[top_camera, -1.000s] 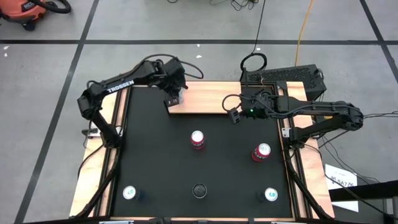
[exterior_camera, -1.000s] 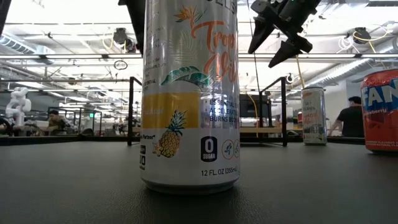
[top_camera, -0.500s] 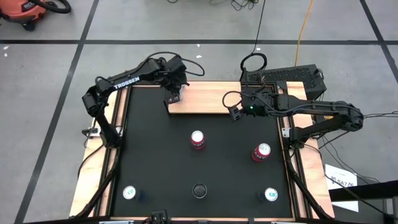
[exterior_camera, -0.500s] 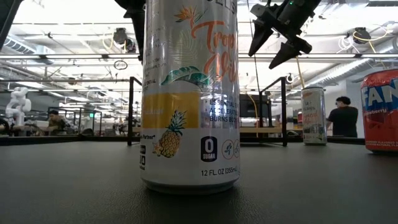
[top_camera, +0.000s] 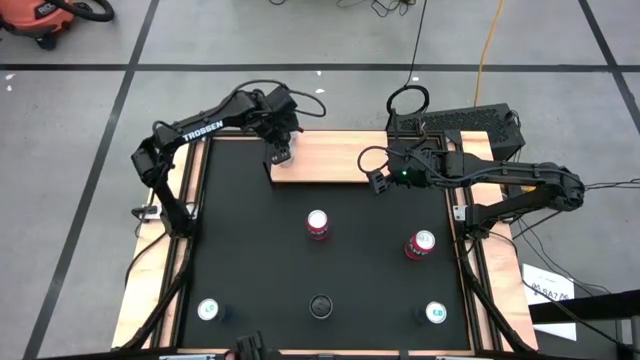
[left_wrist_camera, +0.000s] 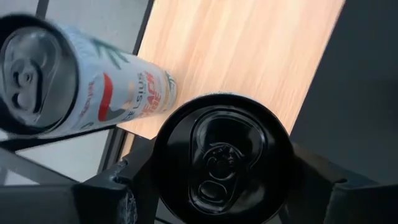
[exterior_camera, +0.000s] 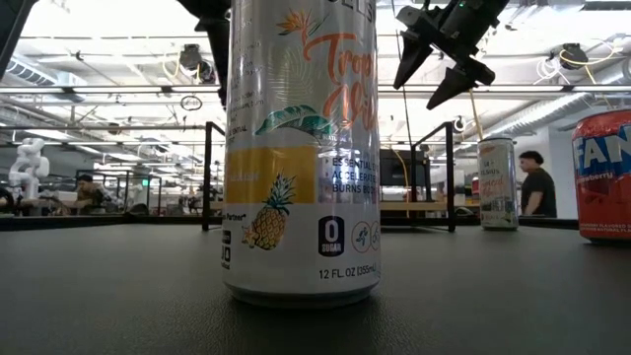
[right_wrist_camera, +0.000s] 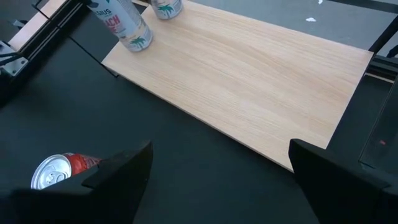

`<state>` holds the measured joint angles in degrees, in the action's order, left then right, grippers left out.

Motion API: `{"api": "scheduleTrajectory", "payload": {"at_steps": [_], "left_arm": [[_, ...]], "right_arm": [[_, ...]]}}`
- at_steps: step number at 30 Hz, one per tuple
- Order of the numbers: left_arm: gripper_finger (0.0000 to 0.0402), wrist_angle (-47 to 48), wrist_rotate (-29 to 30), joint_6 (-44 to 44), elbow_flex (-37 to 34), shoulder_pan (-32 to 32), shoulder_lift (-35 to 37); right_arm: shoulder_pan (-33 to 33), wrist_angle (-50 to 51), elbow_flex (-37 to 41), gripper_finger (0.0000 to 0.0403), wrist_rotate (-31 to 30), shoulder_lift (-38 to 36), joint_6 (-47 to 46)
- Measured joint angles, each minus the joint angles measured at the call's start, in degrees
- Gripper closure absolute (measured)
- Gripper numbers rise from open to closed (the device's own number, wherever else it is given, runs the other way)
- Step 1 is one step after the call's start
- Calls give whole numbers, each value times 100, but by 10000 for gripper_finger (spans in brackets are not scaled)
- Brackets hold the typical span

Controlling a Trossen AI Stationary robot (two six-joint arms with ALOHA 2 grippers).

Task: Place canned beverage on shelf
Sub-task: Put the white pink soda can aligned with the other white pink soda can on the shelf, then put the top white yellow soda can on the shelf

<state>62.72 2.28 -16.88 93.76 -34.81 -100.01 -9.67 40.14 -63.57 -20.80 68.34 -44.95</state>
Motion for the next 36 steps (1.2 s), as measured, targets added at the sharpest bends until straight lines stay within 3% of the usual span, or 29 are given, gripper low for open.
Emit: {"api": "scheduleTrajectory", "payload": {"at_steps": [11, 17, 27, 36], "left_arm": [[63, -70, -65, 6, -11, -92, 20], [59, 59, -65, 4, 232, -92, 20], [59, 522, -16, 0, 1371, -92, 119], [59, -299, -91, 396, 1467, -92, 876]], "right_arm": [[0, 0, 0, 39, 0, 0, -42], [0, -2, 0, 39, -4, 0, -43], [-91, 26, -13, 39, -35, -5, 266], [-828, 1682, -792, 39, -211, -46, 849]]}}
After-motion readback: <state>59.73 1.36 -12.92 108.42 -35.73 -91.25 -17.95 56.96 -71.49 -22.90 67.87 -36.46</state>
